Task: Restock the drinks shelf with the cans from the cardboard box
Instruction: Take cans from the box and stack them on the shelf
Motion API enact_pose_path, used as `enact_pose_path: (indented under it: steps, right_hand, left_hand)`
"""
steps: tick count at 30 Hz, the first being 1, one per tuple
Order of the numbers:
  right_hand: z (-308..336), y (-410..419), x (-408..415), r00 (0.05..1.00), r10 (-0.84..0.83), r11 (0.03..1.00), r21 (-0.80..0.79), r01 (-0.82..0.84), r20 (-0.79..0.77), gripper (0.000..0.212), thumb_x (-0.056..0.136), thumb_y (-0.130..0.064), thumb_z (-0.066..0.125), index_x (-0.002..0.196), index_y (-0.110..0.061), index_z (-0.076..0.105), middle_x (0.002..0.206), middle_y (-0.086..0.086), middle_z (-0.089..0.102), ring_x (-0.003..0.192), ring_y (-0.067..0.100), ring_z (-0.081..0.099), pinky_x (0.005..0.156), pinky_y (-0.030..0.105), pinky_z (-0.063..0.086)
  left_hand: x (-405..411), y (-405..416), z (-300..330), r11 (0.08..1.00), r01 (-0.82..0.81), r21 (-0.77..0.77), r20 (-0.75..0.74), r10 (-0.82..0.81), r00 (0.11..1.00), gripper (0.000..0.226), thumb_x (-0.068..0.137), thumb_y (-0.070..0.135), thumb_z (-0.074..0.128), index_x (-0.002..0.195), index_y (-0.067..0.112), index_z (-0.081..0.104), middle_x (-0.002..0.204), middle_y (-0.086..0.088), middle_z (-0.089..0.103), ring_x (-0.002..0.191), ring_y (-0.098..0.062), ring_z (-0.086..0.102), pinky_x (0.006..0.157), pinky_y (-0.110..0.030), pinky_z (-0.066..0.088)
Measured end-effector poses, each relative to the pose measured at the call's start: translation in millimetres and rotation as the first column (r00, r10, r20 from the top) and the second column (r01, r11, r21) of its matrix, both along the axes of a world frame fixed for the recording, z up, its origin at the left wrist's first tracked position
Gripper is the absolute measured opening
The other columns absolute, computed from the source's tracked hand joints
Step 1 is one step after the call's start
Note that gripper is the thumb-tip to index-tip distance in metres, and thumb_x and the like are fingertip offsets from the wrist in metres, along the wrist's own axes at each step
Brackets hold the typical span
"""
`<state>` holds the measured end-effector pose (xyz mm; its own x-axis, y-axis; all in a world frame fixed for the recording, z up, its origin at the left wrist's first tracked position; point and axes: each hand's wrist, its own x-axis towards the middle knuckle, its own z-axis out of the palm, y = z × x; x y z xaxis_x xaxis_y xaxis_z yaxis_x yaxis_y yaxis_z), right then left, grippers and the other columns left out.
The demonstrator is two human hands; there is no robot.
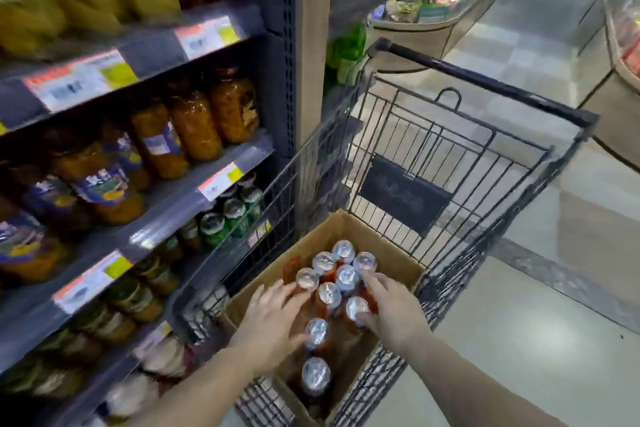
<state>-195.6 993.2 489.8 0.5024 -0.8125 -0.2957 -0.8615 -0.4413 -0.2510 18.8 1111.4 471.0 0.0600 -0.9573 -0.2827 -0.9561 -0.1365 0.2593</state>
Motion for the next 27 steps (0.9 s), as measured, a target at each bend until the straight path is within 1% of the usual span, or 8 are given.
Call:
enact_pose_path:
  steps: [4, 8, 11, 15, 17, 19, 23, 27]
  right_hand:
    - [-50, -27, 12, 1.000, 0.002, 0.997, 0.076, -0.001, -0.004, 0.083, 0.089, -0.048, 0.063, 0.155, -0.036, 0.014, 0.148, 0.003, 0.041, 0.130, 0.026, 0.042, 0.104, 0.038, 0.040]
    - [-91, -42, 29, 0.999, -0.008, 0.989, 0.147, 0.013, -0.041, 0.088, 0.083, -0.051, 0.069, 0.153, -0.035, 0.018, 0.145, 0.003, 0.041, 0.130, 0.027, 0.043, 0.100, 0.037, 0.043]
    - [-110, -48, 34, 0.995, 0.037, 0.989, 0.146, -0.023, -0.094, 0.085, 0.079, -0.050, 0.072, 0.148, -0.032, 0.026, 0.139, 0.001, 0.047, 0.125, 0.026, 0.047, 0.096, 0.037, 0.042]
    - [-126, -48, 29, 0.980, 0.038, 0.980, 0.201, 0.003, -0.197, 0.078, 0.078, -0.050, 0.069, 0.143, -0.037, 0.029, 0.134, 0.000, 0.048, 0.122, 0.025, 0.049, 0.094, 0.036, 0.044]
    - [-133, -47, 26, 0.974, 0.027, 0.979, 0.205, 0.020, -0.224, 0.073, 0.079, -0.051, 0.067, 0.141, -0.040, 0.029, 0.132, 0.000, 0.047, 0.121, 0.025, 0.050, 0.092, 0.037, 0.044]
    - [-139, -47, 24, 0.970, 0.014, 0.976, 0.215, 0.040, -0.242, 0.075, 0.080, -0.051, 0.067, 0.142, -0.042, 0.026, 0.132, 0.000, 0.045, 0.120, 0.026, 0.051, 0.092, 0.038, 0.043]
    - [-148, -48, 21, 0.955, -0.016, 0.968, 0.236, 0.089, -0.296, 0.083, 0.080, -0.047, 0.068, 0.145, -0.043, 0.018, 0.132, -0.001, 0.046, 0.118, 0.026, 0.056, 0.093, 0.039, 0.041]
    - [-155, -51, 24, 0.951, -0.029, 0.974, 0.204, 0.096, -0.307, 0.074, 0.082, -0.039, 0.069, 0.141, -0.040, 0.026, 0.129, -0.004, 0.052, 0.115, 0.024, 0.059, 0.091, 0.039, 0.041]
  left_hand:
    - [4, -19, -53, 0.997, 0.003, 0.076, -0.076, 0.003, 0.997, 0.073, 0.091, 0.057, 0.049, 0.152, 0.040, 0.013, 0.164, 0.006, 0.006, 0.150, -0.016, -0.006, 0.116, -0.038, -0.014]
    - [11, -38, -96, 0.984, 0.084, 0.156, -0.096, -0.069, 0.993, 0.075, 0.091, 0.053, 0.054, 0.151, 0.042, 0.012, 0.164, 0.006, 0.006, 0.150, -0.017, -0.007, 0.117, -0.041, -0.012]
    - [14, -48, -121, 0.965, 0.154, 0.211, -0.123, -0.130, 0.984, 0.079, 0.088, 0.055, 0.058, 0.151, 0.044, 0.011, 0.164, 0.003, 0.006, 0.150, -0.019, -0.007, 0.117, -0.042, -0.011]
    - [15, -58, -142, 0.936, 0.249, 0.250, -0.205, -0.200, 0.958, 0.085, 0.085, 0.052, 0.063, 0.150, 0.046, 0.008, 0.164, 0.001, 0.004, 0.149, -0.020, -0.007, 0.110, -0.039, -0.014]
    - [15, -61, -150, 0.923, 0.281, 0.264, -0.221, -0.226, 0.949, 0.089, 0.084, 0.050, 0.066, 0.151, 0.045, 0.006, 0.164, 0.000, 0.007, 0.150, -0.022, -0.005, 0.111, -0.039, -0.014]
    - [15, -62, -157, 0.910, 0.305, 0.280, -0.220, -0.249, 0.943, 0.092, 0.083, 0.049, 0.067, 0.152, 0.043, 0.006, 0.163, 0.000, 0.010, 0.150, -0.022, -0.003, 0.114, -0.039, -0.012]
    - [13, -61, -168, 0.903, 0.316, 0.291, -0.231, -0.255, 0.939, 0.094, 0.081, 0.048, 0.070, 0.153, 0.040, 0.010, 0.161, 0.001, 0.016, 0.149, -0.021, 0.001, 0.118, -0.039, -0.005]
    - [12, -62, -180, 0.925, 0.288, 0.249, -0.261, -0.222, 0.939, 0.091, 0.077, 0.050, 0.073, 0.151, 0.043, 0.018, 0.159, 0.004, 0.020, 0.148, -0.018, 0.005, 0.117, -0.035, 0.001]
